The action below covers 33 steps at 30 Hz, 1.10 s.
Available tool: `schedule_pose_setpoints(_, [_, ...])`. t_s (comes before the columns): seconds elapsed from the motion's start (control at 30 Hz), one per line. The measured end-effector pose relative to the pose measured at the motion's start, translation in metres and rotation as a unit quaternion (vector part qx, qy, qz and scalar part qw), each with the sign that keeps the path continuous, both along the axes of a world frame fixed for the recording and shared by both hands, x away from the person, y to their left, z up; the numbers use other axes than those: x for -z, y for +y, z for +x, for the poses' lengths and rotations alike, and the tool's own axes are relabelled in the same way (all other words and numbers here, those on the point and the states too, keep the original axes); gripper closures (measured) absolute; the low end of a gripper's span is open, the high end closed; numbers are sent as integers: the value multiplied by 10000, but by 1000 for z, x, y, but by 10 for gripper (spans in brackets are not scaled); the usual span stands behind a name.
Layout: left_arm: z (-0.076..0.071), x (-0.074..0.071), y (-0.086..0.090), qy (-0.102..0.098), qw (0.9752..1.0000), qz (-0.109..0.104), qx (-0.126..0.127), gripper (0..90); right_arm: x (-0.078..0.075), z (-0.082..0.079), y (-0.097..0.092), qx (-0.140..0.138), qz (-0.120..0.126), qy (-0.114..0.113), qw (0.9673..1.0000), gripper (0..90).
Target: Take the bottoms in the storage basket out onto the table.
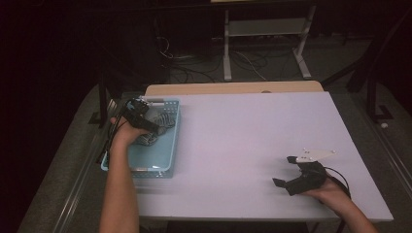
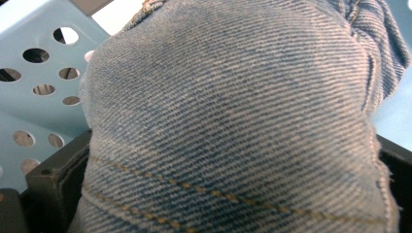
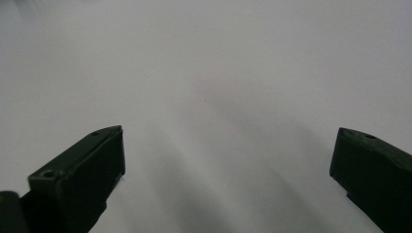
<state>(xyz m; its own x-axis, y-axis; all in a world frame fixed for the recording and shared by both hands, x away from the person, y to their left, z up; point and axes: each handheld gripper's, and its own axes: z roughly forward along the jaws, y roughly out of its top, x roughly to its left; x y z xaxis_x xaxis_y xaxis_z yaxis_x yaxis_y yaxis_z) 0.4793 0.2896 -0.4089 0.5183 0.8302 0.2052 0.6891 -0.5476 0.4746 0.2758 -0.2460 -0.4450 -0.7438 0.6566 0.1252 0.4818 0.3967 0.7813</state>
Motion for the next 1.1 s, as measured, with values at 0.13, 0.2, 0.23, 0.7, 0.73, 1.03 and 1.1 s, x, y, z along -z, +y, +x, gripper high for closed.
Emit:
schedule_pose_setpoints(0.13, [-2,-1,2,-38,10000,-60,48,16,0,0,0,-5,-15,-9,10000,0])
schedule_pose_setpoints(0.2, [-2,-2,3,-37,9999,-62,99,45,0,0,0,-1,-13,-8,10000,0])
schedule_pose_setpoints(0.23, [-2,-2,4,-31,9999,-74,97,62,0,0,0,0,-13,-6,10000,0])
schedule_pose_setpoints(0.7, [-5,-8,8,169,9993,-310,-79,357,1,1,1,3,-9,-2,10000,0])
schedule_pose_setpoints(0.73, [-5,-9,8,164,9992,-345,-75,359,0,1,0,2,-6,-5,10000,0])
schedule_pose_setpoints(1.03, [-9,-20,12,131,9980,-615,-17,367,-1,1,-2,9,29,-32,10000,0])
schedule_pose_setpoints(1.1, [-11,-23,14,125,9980,-619,-5,367,-1,0,-2,9,30,-35,10000,0])
